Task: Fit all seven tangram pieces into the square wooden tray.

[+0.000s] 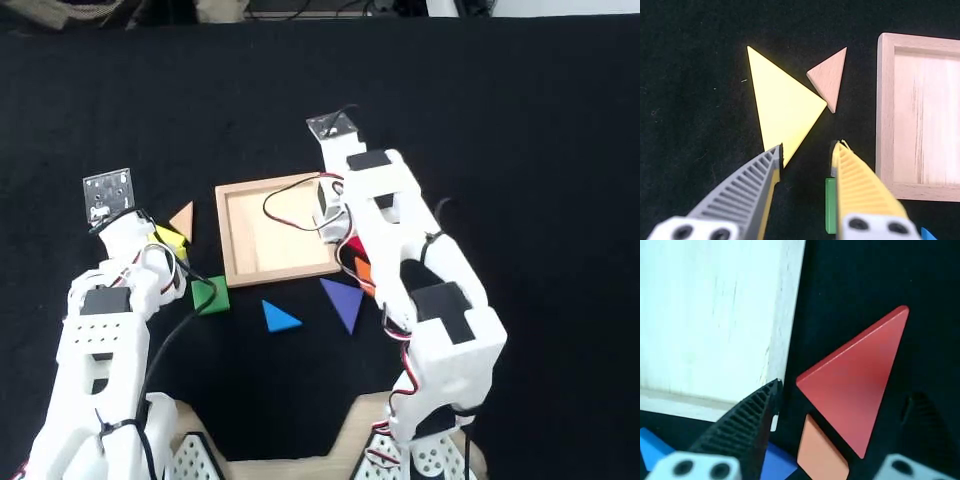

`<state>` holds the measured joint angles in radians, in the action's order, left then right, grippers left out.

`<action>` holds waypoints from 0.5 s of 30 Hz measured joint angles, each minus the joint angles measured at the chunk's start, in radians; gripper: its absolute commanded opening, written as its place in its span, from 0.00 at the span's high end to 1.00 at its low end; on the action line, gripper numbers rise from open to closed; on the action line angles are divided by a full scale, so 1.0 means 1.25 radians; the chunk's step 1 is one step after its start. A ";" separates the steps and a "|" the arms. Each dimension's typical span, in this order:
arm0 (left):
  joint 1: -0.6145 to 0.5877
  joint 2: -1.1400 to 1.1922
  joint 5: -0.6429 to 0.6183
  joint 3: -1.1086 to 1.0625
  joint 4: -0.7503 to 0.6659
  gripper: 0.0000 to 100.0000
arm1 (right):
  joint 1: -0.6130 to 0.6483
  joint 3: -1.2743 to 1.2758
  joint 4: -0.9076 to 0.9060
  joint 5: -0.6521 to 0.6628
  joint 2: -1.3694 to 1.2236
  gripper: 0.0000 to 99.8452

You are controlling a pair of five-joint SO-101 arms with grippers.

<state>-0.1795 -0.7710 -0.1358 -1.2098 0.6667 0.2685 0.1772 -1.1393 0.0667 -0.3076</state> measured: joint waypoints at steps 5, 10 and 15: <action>0.000 0.000 0.000 0.000 0.000 0.83 | 0.000 -0.001 -0.005 0.001 0.000 0.62; 0.000 0.000 0.000 0.000 0.000 0.83 | 0.000 -0.001 -0.005 0.056 0.000 0.62; 0.000 0.000 0.000 0.000 0.000 0.83 | 0.009 -0.001 -0.021 0.066 0.009 0.63</action>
<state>-0.1795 -0.7710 -0.1358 -1.2098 0.6667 0.2793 0.1757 -1.1653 0.1496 -0.2969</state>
